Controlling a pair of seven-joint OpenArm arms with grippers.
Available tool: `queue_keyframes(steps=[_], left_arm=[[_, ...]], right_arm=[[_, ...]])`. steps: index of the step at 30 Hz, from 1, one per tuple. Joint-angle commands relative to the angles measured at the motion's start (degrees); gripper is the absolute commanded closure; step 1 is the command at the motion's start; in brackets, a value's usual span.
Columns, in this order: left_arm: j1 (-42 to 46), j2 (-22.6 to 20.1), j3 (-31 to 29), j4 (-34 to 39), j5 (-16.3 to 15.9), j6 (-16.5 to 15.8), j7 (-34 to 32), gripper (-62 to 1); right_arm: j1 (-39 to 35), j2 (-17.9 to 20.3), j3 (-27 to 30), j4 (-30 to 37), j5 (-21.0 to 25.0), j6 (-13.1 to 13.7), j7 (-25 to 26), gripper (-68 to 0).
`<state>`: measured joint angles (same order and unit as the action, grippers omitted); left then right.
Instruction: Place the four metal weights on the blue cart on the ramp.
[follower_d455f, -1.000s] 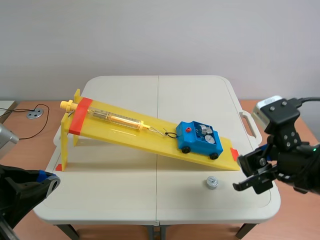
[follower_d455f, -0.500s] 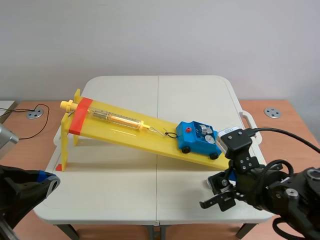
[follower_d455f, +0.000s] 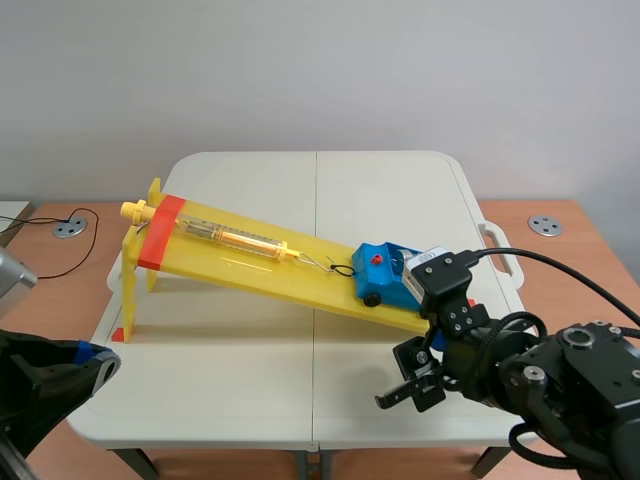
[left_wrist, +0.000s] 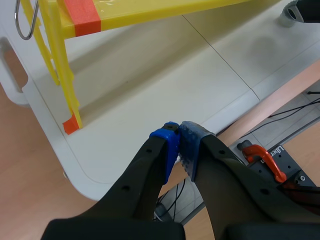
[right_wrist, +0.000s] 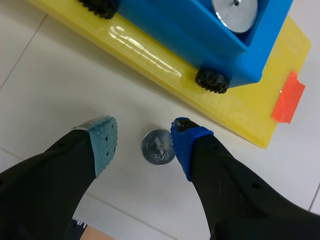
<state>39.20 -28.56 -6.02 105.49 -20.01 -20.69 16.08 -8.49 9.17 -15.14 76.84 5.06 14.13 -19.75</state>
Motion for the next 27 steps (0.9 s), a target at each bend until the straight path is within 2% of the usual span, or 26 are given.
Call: queue_keyframes(steps=[1, 8, 17, 27], left_arm=[[-0.50, 1.22, -0.96, 4.26, -4.24, -1.79, -5.49, -4.0], [-0.50, 1.22, -0.96, 4.26, -4.24, -1.79, -5.49, -4.0], [-0.50, 1.22, -0.96, 4.26, -4.24, -1.79, -5.49, -4.0], [-0.50, 1.22, -0.96, 4.26, -4.24, -1.79, -5.49, -4.0]], right_arm=[[4.83, 0.00, 0.81, 2.34, 0.02, -1.70, 6.88, -25.7], [4.81, -0.31, -0.28, 1.92, 0.02, -1.73, 7.02, -25.7], [4.83, -0.31, -1.44, -1.79, 0.02, -2.54, 7.30, -23.8], [4.81, -0.17, -1.44, -2.19, -0.70, -2.82, 4.20, -5.1]])
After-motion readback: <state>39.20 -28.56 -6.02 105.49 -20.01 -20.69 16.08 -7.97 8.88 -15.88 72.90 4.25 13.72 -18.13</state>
